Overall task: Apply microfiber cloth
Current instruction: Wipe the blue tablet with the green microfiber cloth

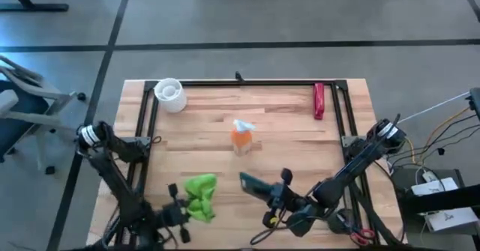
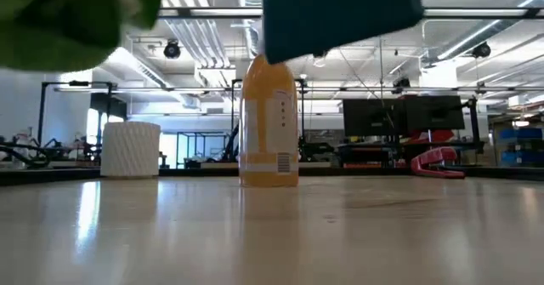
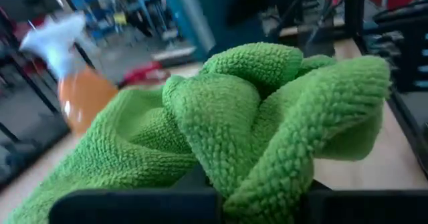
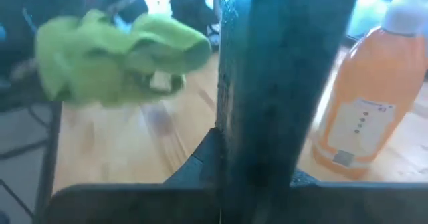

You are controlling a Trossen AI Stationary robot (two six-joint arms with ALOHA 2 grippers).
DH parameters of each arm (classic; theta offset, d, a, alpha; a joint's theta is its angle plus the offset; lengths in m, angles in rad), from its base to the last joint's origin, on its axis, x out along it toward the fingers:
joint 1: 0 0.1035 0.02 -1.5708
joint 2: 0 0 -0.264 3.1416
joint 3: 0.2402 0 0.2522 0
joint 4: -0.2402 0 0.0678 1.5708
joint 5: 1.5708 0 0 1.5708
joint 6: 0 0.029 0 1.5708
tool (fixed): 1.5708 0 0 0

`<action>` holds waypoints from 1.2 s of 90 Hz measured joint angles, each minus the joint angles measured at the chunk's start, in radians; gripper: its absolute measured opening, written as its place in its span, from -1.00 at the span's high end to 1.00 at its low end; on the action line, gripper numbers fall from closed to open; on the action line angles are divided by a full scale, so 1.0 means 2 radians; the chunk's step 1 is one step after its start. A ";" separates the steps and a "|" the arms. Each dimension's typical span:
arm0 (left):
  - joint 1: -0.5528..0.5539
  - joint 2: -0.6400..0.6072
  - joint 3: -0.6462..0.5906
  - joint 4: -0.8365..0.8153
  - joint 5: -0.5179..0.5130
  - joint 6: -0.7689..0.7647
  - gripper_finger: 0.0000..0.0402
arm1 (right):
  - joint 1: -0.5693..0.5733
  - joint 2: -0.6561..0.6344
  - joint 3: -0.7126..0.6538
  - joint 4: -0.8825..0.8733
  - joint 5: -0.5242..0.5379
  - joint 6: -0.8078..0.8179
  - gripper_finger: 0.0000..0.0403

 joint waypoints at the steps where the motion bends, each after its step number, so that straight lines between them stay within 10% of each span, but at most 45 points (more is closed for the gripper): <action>1: 0.004 0.003 0.000 0.017 0.001 0.019 0.96 | -0.001 0.000 0.000 0.003 0.000 0.000 0.99; 26: 0.116 0.067 0.000 0.284 0.060 0.248 0.96 | -0.015 0.000 0.000 0.038 -0.003 0.001 0.99; 82: 0.184 0.114 0.122 0.285 0.187 0.374 0.96 | -0.023 -0.003 0.001 0.038 -0.002 0.008 0.97; 108: 0.163 0.081 0.101 0.234 0.096 0.388 0.96 | -0.014 -0.002 0.000 0.033 0.002 0.006 0.96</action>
